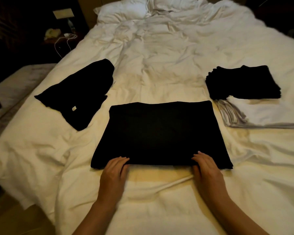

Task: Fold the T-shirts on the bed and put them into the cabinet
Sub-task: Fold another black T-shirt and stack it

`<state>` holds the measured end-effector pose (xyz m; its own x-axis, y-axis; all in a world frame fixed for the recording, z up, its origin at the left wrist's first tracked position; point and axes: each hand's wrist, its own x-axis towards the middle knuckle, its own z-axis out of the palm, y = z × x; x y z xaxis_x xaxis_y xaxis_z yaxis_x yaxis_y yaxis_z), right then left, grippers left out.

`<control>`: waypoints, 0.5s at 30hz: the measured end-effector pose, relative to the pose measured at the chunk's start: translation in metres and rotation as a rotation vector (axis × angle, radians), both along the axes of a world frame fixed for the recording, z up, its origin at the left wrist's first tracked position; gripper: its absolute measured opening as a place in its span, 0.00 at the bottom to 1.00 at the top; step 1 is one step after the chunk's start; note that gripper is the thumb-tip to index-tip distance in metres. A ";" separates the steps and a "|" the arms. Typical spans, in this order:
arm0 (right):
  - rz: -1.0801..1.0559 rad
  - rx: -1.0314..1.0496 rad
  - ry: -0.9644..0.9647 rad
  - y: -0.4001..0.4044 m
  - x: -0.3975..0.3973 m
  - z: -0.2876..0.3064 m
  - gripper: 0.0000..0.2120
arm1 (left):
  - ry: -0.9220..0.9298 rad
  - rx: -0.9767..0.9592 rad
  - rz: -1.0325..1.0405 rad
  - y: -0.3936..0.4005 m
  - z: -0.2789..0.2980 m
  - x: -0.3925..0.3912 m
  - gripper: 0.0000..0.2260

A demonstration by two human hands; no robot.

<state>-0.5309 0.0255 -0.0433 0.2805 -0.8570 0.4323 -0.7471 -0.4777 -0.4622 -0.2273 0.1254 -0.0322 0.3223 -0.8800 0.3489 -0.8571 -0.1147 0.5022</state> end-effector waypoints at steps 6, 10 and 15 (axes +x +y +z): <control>-0.005 -0.023 -0.089 0.010 -0.004 0.005 0.09 | 0.051 -0.101 0.036 0.001 0.012 -0.008 0.10; -0.003 -0.054 -0.101 0.025 -0.010 0.011 0.08 | 0.057 -0.176 0.027 0.011 0.019 -0.009 0.09; 0.024 -0.125 -0.157 0.052 -0.011 0.016 0.15 | -0.002 -0.309 0.024 0.037 0.020 -0.009 0.12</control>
